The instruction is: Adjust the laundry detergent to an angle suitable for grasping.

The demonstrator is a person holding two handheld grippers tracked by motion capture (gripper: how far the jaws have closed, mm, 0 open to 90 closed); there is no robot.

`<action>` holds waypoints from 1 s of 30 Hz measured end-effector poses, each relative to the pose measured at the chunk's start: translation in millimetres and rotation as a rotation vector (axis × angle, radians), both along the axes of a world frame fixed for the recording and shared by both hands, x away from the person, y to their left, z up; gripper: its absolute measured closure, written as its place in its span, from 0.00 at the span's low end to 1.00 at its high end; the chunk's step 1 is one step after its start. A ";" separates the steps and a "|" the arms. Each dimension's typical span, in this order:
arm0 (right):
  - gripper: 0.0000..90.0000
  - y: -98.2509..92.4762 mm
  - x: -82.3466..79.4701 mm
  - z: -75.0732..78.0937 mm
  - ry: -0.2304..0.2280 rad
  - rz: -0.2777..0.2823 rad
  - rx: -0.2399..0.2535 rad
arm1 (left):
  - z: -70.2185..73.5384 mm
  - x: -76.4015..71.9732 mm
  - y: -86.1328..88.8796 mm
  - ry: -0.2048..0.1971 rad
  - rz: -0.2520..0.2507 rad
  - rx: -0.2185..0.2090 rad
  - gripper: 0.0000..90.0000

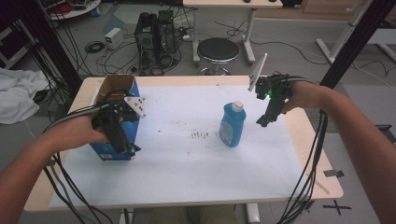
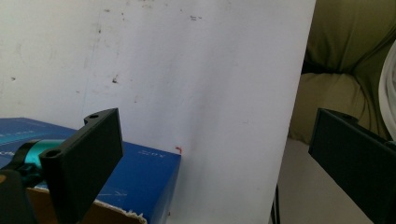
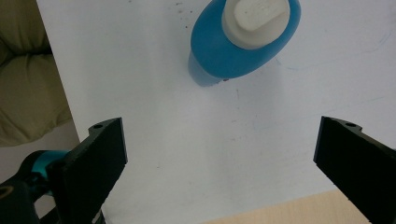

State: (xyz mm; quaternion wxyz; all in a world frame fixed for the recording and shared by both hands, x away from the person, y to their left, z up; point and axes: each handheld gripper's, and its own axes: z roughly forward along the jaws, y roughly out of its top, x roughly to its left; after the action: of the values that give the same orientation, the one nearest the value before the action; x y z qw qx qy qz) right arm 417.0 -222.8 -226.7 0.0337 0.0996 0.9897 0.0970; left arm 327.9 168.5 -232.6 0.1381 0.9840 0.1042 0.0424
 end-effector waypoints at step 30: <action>0.02 -4.6 -10.8 2.2 -0.029 -0.016 -0.002 | 0.3 -6.1 1.0 -0.023 0.016 -0.008 0.03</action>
State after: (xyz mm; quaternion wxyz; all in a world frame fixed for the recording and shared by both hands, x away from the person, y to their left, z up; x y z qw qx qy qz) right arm 406.3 -227.4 -224.5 0.0490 0.1060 0.9884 0.0970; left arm 321.8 169.5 -232.2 0.1428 0.9820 0.1106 0.0546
